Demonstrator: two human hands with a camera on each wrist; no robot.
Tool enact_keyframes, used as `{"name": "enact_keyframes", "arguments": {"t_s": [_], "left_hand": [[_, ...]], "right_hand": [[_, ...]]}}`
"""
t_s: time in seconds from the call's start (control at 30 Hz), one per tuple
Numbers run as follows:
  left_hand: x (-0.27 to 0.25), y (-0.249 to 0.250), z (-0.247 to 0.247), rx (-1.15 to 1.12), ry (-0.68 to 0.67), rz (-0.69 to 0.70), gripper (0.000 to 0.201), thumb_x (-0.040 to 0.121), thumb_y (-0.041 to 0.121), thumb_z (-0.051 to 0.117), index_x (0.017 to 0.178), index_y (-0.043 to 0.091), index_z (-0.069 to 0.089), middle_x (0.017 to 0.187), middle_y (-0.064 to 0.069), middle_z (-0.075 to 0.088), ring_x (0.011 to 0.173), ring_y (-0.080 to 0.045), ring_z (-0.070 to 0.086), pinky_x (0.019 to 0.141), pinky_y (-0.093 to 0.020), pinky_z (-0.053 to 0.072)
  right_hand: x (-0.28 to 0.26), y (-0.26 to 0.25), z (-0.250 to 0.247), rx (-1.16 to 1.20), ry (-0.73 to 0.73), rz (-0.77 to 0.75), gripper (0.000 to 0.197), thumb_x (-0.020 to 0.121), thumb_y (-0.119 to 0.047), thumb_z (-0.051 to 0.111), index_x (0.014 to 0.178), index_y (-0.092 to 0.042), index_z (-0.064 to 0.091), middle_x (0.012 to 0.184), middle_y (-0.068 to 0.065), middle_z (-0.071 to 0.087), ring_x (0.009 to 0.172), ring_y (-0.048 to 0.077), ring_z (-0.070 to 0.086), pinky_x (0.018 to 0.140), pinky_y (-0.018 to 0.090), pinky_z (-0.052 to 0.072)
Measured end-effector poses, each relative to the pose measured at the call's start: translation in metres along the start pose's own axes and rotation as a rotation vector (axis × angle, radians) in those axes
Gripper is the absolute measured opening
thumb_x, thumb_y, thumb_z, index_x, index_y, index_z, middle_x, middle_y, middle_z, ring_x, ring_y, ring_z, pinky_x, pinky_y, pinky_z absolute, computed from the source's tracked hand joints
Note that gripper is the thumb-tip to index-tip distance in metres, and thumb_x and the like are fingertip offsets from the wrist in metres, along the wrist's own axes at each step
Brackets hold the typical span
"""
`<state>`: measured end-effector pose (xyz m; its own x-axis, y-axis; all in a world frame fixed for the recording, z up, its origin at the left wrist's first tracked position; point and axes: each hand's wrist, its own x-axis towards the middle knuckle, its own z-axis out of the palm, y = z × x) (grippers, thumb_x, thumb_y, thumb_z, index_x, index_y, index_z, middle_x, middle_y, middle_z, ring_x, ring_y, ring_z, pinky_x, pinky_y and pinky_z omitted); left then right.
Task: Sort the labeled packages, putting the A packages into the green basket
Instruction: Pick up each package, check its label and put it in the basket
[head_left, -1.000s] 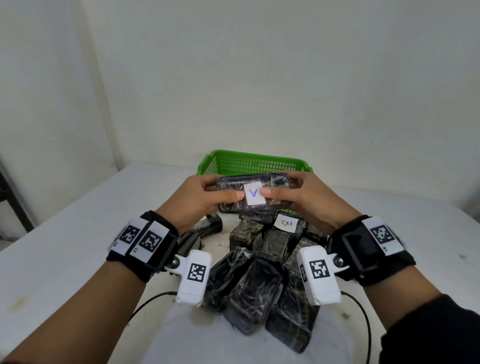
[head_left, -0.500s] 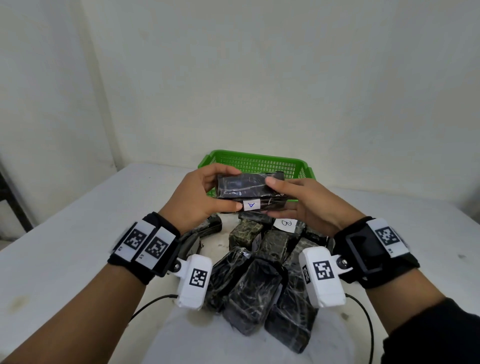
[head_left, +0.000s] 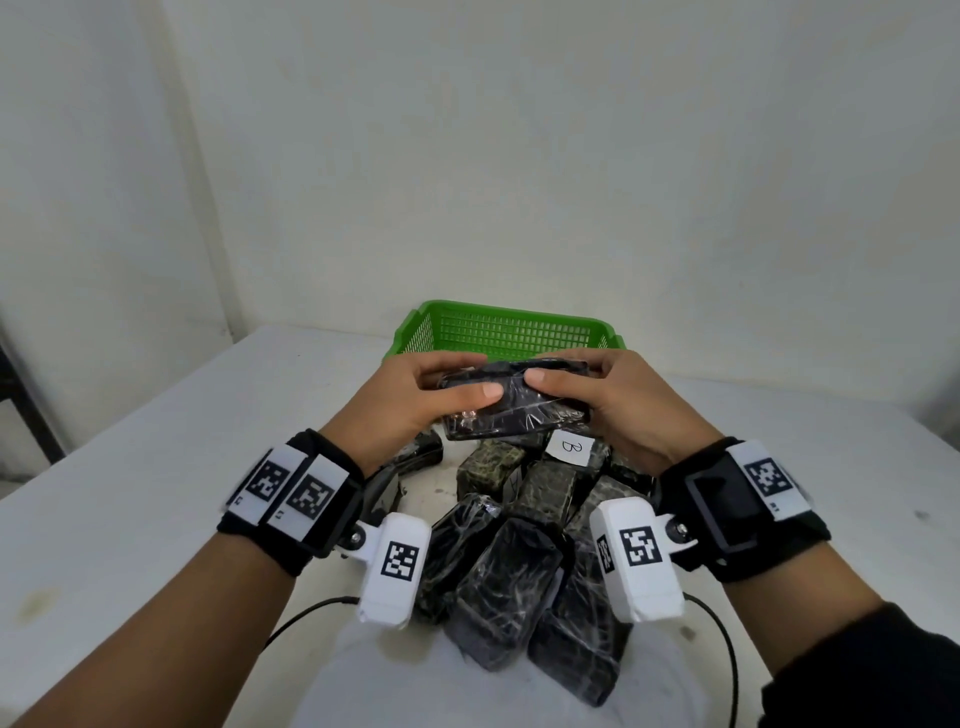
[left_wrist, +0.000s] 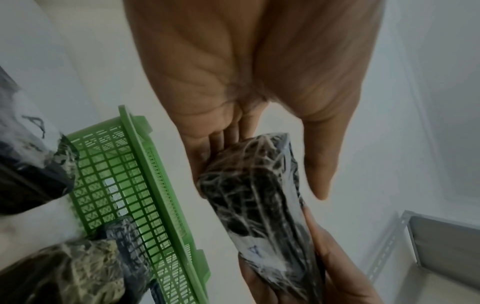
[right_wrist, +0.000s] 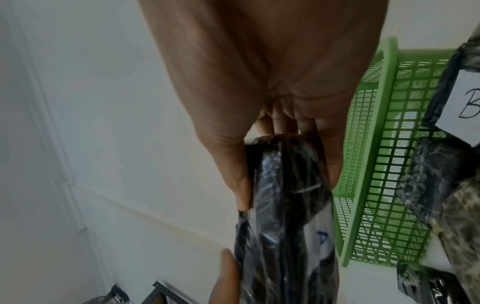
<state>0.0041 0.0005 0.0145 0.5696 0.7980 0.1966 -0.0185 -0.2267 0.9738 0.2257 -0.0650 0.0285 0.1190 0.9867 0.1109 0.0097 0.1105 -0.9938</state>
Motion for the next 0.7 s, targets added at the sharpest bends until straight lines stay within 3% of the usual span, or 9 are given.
{"name": "enact_keyframes", "arguments": {"t_s": [0.07, 0.17, 0.27, 0.33, 0.4, 0.57, 0.7], "left_hand": [[0.0007, -0.0023, -0.0018, -0.063, 0.02, -0.029, 0.061, 0.06, 0.033, 0.089, 0.116, 0.016, 0.071, 0.112, -0.01, 0.075, 0.107, -0.031, 0.071, 0.103, -0.048, 0.05], [0.0024, -0.0039, -0.0048, -0.12, 0.084, -0.003, 0.06, 0.059, 0.037, 0.092, 0.11, 0.011, 0.074, 0.111, -0.014, 0.074, 0.11, -0.039, 0.068, 0.105, -0.057, 0.045], [0.0001, -0.0011, -0.0046, -0.175, 0.043, -0.028, 0.054, 0.071, 0.027, 0.085, 0.118, 0.005, 0.069, 0.115, -0.013, 0.073, 0.115, -0.036, 0.066, 0.1, -0.044, 0.052], [-0.0013, -0.0007, -0.0043, -0.162, 0.001, -0.036, 0.055, 0.071, 0.02, 0.085, 0.12, 0.003, 0.066, 0.116, -0.012, 0.073, 0.112, -0.03, 0.068, 0.093, -0.036, 0.056], [-0.0005, -0.0021, -0.005, -0.109, 0.006, -0.011, 0.061, 0.064, 0.026, 0.088, 0.119, 0.008, 0.069, 0.115, -0.011, 0.074, 0.11, -0.028, 0.07, 0.091, -0.035, 0.055], [0.0017, -0.0024, -0.0041, -0.076, 0.006, 0.009, 0.068, 0.055, 0.027, 0.089, 0.119, 0.015, 0.068, 0.114, -0.007, 0.075, 0.106, -0.022, 0.071, 0.089, -0.03, 0.055], [0.0021, -0.0011, -0.0075, 0.042, 0.068, 0.078, 0.065, 0.056, 0.015, 0.092, 0.117, 0.018, 0.069, 0.108, -0.001, 0.077, 0.099, -0.017, 0.074, 0.088, -0.03, 0.056]], "right_hand": [[-0.0001, 0.0005, 0.0007, 0.006, 0.01, -0.021, 0.059, 0.06, -0.025, 0.09, 0.111, -0.001, 0.075, 0.104, 0.018, 0.08, 0.094, 0.031, 0.077, 0.094, 0.043, 0.06], [-0.0019, 0.0013, 0.0007, -0.018, -0.056, -0.024, 0.054, 0.061, -0.02, 0.088, 0.111, -0.007, 0.073, 0.11, 0.01, 0.08, 0.102, 0.024, 0.077, 0.091, 0.034, 0.06], [-0.0023, 0.0013, -0.001, -0.057, -0.065, -0.036, 0.059, 0.06, -0.02, 0.089, 0.116, -0.008, 0.072, 0.115, 0.009, 0.079, 0.108, 0.025, 0.076, 0.094, 0.035, 0.06], [-0.0019, -0.0003, -0.0017, -0.021, -0.052, -0.032, 0.058, 0.061, -0.019, 0.088, 0.115, -0.006, 0.071, 0.116, 0.011, 0.079, 0.104, 0.023, 0.076, 0.087, 0.029, 0.063], [-0.0023, -0.002, -0.0001, 0.025, -0.057, -0.017, 0.057, 0.062, -0.02, 0.086, 0.113, -0.003, 0.071, 0.114, 0.011, 0.079, 0.099, 0.022, 0.076, 0.083, 0.026, 0.063], [-0.0021, 0.0014, -0.0018, 0.018, -0.027, -0.068, 0.046, 0.064, -0.016, 0.085, 0.107, -0.007, 0.074, 0.11, 0.01, 0.08, 0.104, 0.024, 0.077, 0.094, 0.035, 0.059], [-0.002, 0.0009, -0.0021, 0.003, -0.065, -0.043, 0.049, 0.067, -0.017, 0.085, 0.114, -0.009, 0.074, 0.116, 0.009, 0.079, 0.111, 0.024, 0.075, 0.098, 0.035, 0.058]]}}
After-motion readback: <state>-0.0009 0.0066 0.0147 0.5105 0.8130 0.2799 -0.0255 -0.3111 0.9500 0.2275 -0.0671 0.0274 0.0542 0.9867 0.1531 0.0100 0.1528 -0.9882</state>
